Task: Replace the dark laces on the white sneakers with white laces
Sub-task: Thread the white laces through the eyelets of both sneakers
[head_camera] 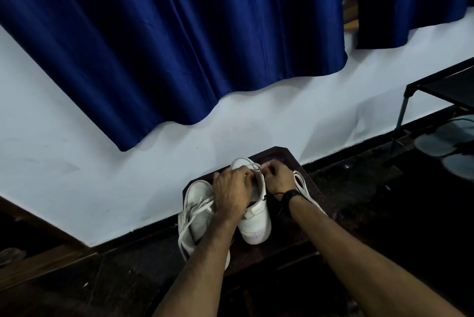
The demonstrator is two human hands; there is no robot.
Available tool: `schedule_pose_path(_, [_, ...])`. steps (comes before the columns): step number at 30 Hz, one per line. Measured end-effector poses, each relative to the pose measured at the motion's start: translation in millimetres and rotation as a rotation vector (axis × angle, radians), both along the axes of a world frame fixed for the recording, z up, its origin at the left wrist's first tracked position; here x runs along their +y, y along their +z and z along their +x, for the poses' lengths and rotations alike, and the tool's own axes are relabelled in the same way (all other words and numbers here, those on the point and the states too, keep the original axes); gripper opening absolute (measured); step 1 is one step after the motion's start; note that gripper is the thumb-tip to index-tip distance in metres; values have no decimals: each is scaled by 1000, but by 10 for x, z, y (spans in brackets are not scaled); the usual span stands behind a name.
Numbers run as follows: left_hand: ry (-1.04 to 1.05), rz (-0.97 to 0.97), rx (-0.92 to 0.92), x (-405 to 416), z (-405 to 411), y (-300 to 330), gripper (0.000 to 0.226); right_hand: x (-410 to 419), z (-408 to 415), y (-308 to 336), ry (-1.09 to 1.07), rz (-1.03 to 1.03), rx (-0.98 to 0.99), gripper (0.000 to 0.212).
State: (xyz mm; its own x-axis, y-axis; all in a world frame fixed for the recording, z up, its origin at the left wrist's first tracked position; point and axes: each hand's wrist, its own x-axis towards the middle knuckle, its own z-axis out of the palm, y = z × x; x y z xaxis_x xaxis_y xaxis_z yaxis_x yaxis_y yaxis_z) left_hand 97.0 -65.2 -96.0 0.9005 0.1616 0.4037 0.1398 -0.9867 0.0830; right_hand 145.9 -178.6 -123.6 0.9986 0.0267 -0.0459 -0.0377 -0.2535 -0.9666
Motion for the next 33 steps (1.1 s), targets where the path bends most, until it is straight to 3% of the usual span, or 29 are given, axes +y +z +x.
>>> schedule_pose_path(2, [14, -1, -25, 5, -15, 2, 14, -48, 12, 45, -158, 109, -30, 10])
schedule_pose_path(4, [17, -22, -69, 39, -32, -26, 12, -179, 75, 145, -325, 553, 21, 15])
schedule_pose_path(6, [33, -41, -98, 55, -36, -37, 22, -430, 151, 270, -339, 1033, 35, 23])
schedule_pose_path(7, [59, -33, -94, 50, -38, -35, 28, -597, 133, 395, -304, 1081, -3, 24])
schedule_pose_path(8, [91, -10, -87, 44, -40, -31, 33, -755, 114, 488, -284, 973, -72, 25])
schedule_pose_path(9, [129, 15, -76, 33, -51, -19, 36, -910, 59, 585, -253, 738, -161, 23])
schedule_pose_path(11, [197, 34, -68, 14, -73, 14, 42, -1056, -8, 614, -79, -31, -331, 14])
schedule_pose_path(12, [227, 29, -65, 7, -85, 28, 44, -1067, -49, 580, 73, -427, -321, 4])
schedule_pose_path(13, [252, 23, -57, 3, -98, 38, 47, -1053, -97, 538, 227, -783, -246, 11])
schedule_pose_path(14, [275, 21, -47, -4, -111, 47, 49, -1055, -145, 486, 353, -1020, -210, 22])
schedule_pose_path(15, [295, 20, -35, -6, -123, 49, 50, -1050, -200, 501, 428, -1064, -231, 23])
schedule_pose_path(16, [312, 16, -25, -9, -131, 46, 49, -1069, -250, 551, 457, -870, -281, 19])
schedule_pose_path(17, [328, 9, -18, -15, -137, 47, 49, -1105, -316, 652, 436, -500, -289, 19])
schedule_pose_path(19, [358, -21, -14, -21, -140, 52, 48, -1219, -352, 816, 185, 302, -307, 23])
schedule_pose_path(20, [369, -36, -10, -27, -144, 55, 47, -1277, -366, 927, 57, 567, -326, 22])
schedule_pose_path(22, [382, -56, 20, -36, -165, 74, 44, -1314, -408, 1049, 8, 900, -306, 23])
schedule_pose_path(24, [379, -95, 99, -38, -204, 123, 41, -1231, -518, 1122, 204, 1126, -140, 25])
schedule_pose_path(25, [380, -132, 152, -23, -218, 164, 43, -1165, -565, 1113, 277, 1100, -32, 27])
schedule_pose_path(26, [380, -178, 199, 14, -233, 211, 48, -1087, -607, 1077, 307, 905, 35, 29])
schedule_pose_path(28, [350, -332, 286, 142, -228, 314, 67, -905, -612, 896, 288, 197, -5, 27])
schedule_pose_path(30, [314, -554, 365, 293, -203, 445, 82, -701, -638, 703, 244, -263, -42, 42])
schedule_pose_path(33, [313, -597, 471, 446, -210, 575, 72, -366, -703, 488, 308, -408, -68, 71])
